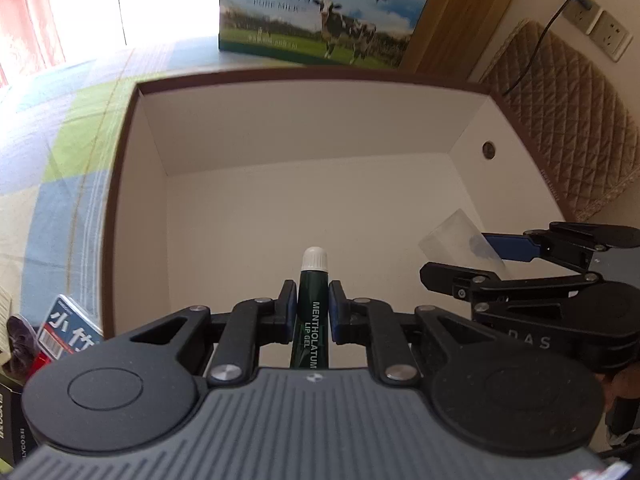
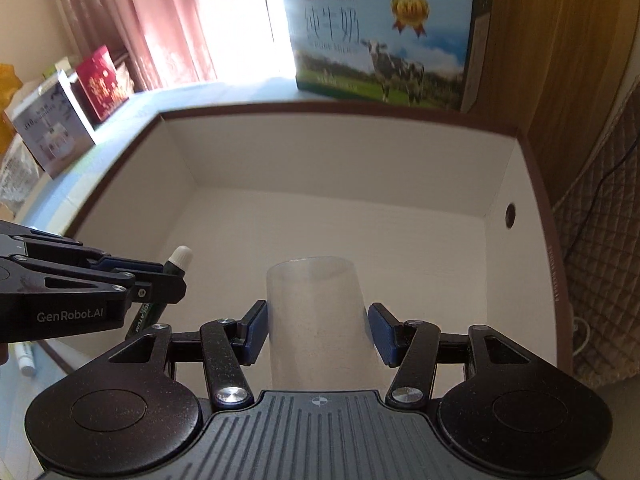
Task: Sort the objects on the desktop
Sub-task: 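Carry the lip gel and clear cup with both tools into the cardboard box, then open the left tool releasing the lip gel while the right tool releases the cup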
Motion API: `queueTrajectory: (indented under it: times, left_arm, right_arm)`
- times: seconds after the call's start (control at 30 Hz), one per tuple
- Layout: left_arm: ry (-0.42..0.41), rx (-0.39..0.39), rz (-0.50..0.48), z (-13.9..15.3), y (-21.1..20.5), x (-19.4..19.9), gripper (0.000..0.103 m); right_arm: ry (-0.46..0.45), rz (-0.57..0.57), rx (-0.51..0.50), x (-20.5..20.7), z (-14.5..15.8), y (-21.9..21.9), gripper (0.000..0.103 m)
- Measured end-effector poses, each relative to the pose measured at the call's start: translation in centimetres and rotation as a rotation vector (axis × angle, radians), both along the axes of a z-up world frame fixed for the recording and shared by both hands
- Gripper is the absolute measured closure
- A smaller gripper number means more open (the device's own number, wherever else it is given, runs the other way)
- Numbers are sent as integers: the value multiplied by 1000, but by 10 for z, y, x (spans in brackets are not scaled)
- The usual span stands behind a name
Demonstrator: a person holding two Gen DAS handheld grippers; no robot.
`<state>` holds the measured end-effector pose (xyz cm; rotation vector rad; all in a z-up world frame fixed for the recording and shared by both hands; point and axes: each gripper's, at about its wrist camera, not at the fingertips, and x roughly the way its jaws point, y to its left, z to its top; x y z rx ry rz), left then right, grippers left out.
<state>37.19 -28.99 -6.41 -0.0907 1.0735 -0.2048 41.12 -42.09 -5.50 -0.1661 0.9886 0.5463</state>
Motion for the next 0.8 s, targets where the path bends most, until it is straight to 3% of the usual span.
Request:
queueTrajectory:
  times: [0.37,0.5,0.57,0.7,0.8]
  left_arm:
    - [75,32,1,-22,-13,19,90]
    - [87,7,3,-20,-10,20,89]
    - [78,11,-1,-17,-10,20,80]
    - [53,17,-12,-10,-8,18,73]
    - [30,26,-19,-2,-7,15,66]
  right_arm:
    - [78,0,-61,14,-21,4,52]
    - [84,-7,-59,16,-21,4,51]
    - [83,-14,-51,16,-19,3,51]
    - [76,-26,-36,16,-16,1,50]
    - [70,-38,-13,13,-13,-3,42]
